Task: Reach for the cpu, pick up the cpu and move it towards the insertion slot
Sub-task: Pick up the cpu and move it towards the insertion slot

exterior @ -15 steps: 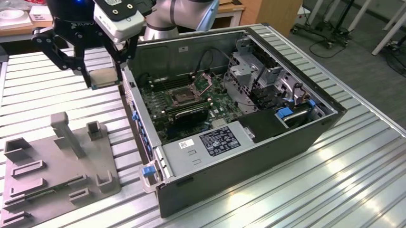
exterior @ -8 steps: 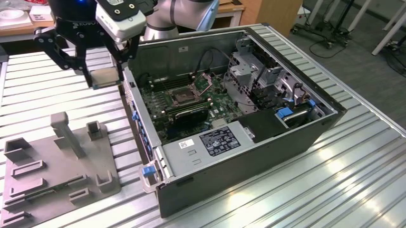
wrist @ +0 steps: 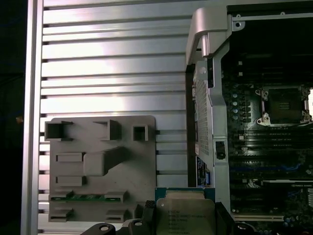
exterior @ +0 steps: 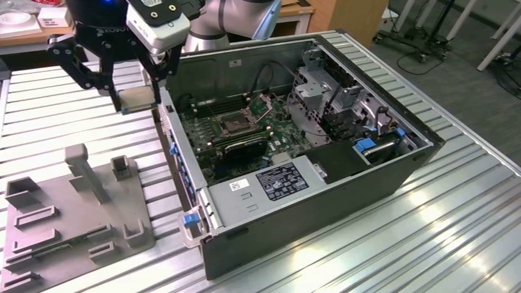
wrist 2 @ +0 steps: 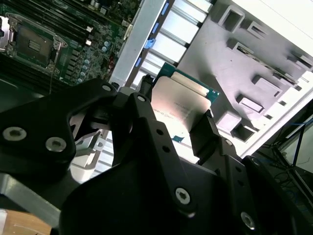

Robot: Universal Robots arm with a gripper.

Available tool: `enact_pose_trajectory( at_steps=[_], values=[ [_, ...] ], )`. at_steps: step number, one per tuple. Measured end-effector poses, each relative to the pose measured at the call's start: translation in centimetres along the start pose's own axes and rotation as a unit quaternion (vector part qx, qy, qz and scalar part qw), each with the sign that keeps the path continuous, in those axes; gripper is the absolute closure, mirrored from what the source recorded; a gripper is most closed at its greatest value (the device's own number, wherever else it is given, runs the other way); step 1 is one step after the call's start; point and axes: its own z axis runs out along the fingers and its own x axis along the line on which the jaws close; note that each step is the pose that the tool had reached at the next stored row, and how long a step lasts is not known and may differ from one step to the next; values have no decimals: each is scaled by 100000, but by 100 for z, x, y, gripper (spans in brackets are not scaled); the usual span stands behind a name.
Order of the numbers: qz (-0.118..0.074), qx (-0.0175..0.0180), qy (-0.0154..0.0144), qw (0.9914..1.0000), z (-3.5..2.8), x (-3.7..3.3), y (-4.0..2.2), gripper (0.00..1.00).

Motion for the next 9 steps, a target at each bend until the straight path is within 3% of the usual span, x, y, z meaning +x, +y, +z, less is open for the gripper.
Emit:
enact_pose_trajectory(
  at_steps=[9],
  values=[
    [-2, -2, -2, 100000, 1, -36, 1, 45]
  ],
)
